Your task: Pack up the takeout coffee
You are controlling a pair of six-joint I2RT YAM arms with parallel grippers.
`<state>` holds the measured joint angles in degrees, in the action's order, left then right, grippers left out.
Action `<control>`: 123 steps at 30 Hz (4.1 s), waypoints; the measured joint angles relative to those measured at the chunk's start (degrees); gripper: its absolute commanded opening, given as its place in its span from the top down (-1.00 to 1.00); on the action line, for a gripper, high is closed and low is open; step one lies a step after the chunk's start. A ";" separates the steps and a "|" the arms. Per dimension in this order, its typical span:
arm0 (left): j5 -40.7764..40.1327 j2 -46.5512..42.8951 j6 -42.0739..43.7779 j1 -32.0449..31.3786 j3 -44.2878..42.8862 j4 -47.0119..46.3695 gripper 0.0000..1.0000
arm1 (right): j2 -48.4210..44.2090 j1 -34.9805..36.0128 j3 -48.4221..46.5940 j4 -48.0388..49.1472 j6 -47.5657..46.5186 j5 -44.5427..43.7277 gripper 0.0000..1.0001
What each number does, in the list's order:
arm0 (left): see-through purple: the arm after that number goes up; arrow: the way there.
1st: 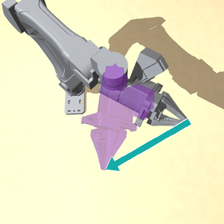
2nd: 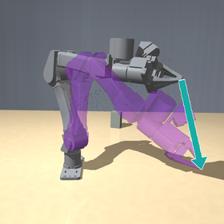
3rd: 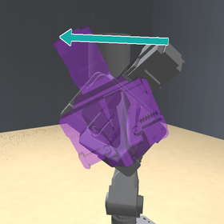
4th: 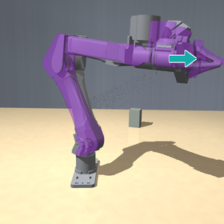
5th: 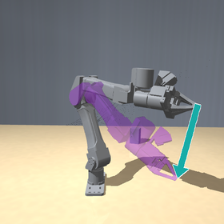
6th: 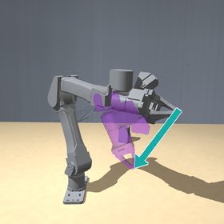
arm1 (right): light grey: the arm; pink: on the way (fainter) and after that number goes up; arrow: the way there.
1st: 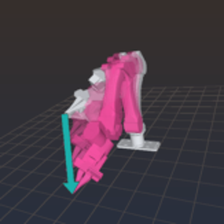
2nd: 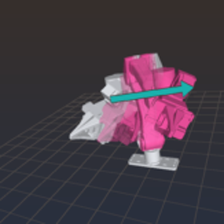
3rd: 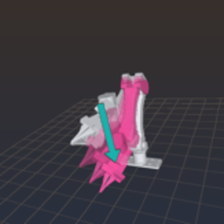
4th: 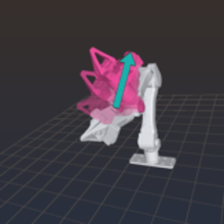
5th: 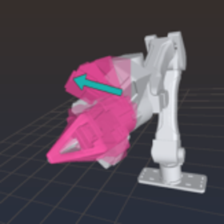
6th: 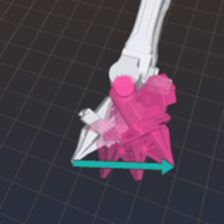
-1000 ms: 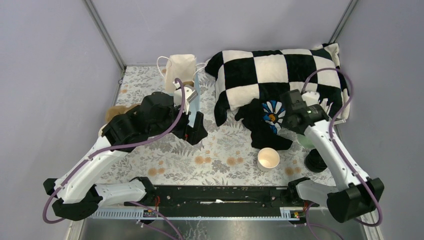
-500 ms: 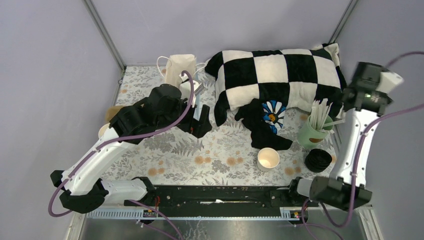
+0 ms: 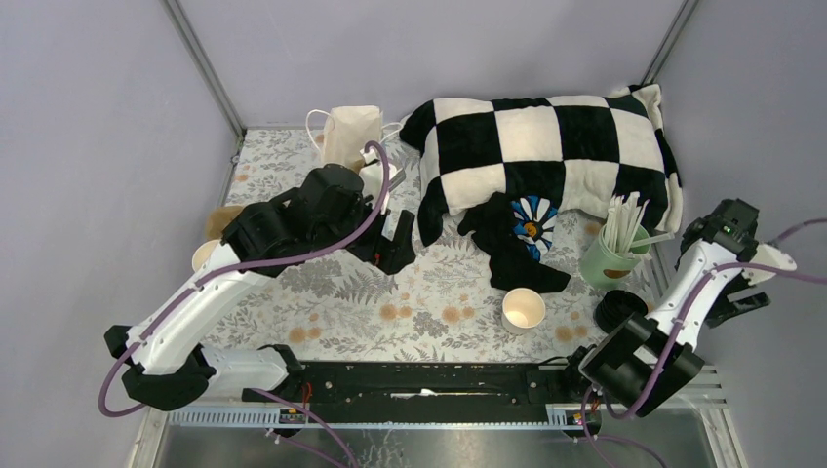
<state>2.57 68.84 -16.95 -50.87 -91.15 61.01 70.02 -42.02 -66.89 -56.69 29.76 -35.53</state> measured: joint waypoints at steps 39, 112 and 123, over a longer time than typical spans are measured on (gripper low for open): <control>-8.39 -2.95 3.67 -9.97 0.57 1.05 -0.98 | -10.88 -3.15 21.31 5.25 5.35 20.24 0.02; -8.41 -3.93 4.72 -9.99 1.44 0.74 -0.98 | -11.32 -0.24 -1.46 -5.51 -0.42 9.46 0.69; -9.35 -5.22 5.14 -10.23 2.05 0.61 -0.98 | -4.96 3.37 -28.26 -4.66 -6.03 16.22 0.78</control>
<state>-6.79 63.61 -11.81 -61.10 -89.10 61.63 65.06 -38.65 -95.15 -61.34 23.73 -19.31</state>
